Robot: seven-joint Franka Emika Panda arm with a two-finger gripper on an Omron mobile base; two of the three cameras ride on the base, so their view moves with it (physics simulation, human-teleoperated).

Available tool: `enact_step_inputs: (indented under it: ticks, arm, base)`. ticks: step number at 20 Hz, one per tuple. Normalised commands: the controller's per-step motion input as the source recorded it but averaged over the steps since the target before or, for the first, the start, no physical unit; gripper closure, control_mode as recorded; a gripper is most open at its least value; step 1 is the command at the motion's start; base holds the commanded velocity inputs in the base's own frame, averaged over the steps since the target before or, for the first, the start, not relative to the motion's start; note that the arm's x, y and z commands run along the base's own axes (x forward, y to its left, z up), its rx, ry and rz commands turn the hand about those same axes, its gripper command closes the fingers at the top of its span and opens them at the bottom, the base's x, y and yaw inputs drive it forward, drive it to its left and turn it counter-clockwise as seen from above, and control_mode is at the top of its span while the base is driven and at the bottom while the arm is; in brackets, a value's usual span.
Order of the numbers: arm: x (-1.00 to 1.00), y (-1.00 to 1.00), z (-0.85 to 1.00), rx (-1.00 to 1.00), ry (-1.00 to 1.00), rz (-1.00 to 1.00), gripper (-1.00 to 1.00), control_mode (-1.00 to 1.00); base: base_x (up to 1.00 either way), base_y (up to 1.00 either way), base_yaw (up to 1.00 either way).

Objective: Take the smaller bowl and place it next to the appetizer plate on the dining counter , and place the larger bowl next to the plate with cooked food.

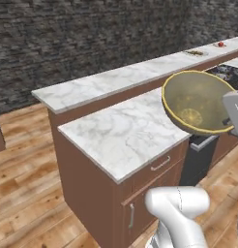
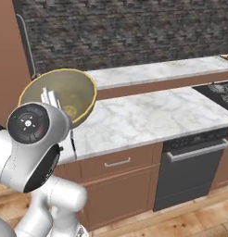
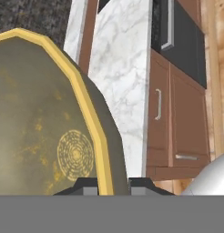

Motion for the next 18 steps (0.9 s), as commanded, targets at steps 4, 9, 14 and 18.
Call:
enact_step_inputs:
  ticks: [4, 9, 14, 18]
  arm:
    - [0.00, 0.00, 0.00, 0.00, 0.00, 0.00, 1.00, 1.00]
    - [0.00, 0.00, 0.00, 0.00, 0.00, 0.00, 1.00, 1.00]
    - [0.00, 0.00, 0.00, 0.00, 0.00, 0.00, 1.00, 1.00]
    - [0.00, 0.00, 0.00, 0.00, 0.00, 0.00, 1.00, 1.00]
  base:
    - [-1.00, 1.00, 0.04]
    - [-0.65, 1.00, 0.00]
    - [0.49, 1.00, 0.00]
    - [1.00, 1.00, 0.00]
